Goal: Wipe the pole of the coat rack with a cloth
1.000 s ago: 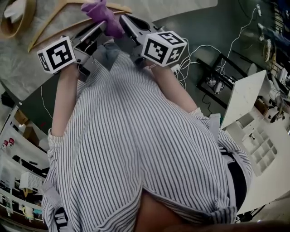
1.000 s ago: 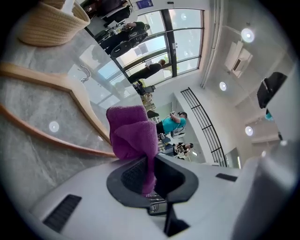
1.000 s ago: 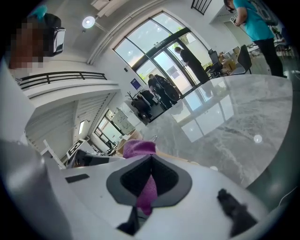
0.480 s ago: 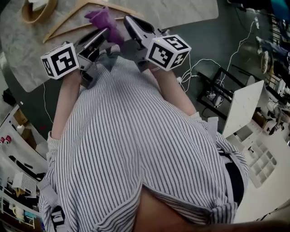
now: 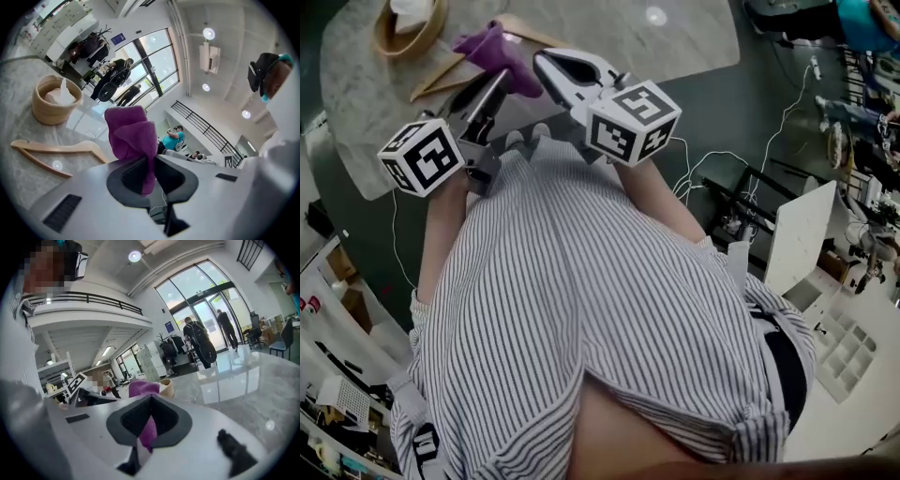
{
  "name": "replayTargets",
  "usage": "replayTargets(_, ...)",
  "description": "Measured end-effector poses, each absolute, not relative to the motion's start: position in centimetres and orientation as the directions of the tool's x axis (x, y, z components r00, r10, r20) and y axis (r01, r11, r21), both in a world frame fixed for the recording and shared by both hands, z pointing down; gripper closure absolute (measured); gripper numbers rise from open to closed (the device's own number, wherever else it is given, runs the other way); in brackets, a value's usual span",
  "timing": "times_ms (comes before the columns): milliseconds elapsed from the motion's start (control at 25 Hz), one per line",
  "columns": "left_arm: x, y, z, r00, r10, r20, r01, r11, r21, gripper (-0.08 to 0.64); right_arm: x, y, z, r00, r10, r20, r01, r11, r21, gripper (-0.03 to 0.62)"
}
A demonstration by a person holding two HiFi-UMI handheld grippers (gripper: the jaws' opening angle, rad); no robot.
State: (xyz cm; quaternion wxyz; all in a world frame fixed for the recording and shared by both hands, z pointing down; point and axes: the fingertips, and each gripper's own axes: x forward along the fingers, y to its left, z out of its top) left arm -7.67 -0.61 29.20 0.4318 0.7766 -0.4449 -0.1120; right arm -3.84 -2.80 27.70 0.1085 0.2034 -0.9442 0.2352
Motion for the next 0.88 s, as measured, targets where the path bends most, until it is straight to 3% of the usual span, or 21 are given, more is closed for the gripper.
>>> replayTargets(440,-8.3,0.4,29.5,0.545,-0.811,0.215,-0.623,-0.219,0.751,0.509,-3.5,-1.8,28.0,-0.874,-0.339,0.347,-0.446,0.843,-0.301,0.577)
replayTargets(880,-7.4,-0.1,29.7,0.566,-0.789,0.241,-0.64,-0.236,0.731,0.509,-1.9,-3.1,28.9,-0.875,-0.285,0.391,-0.418,0.853,-0.312,0.578)
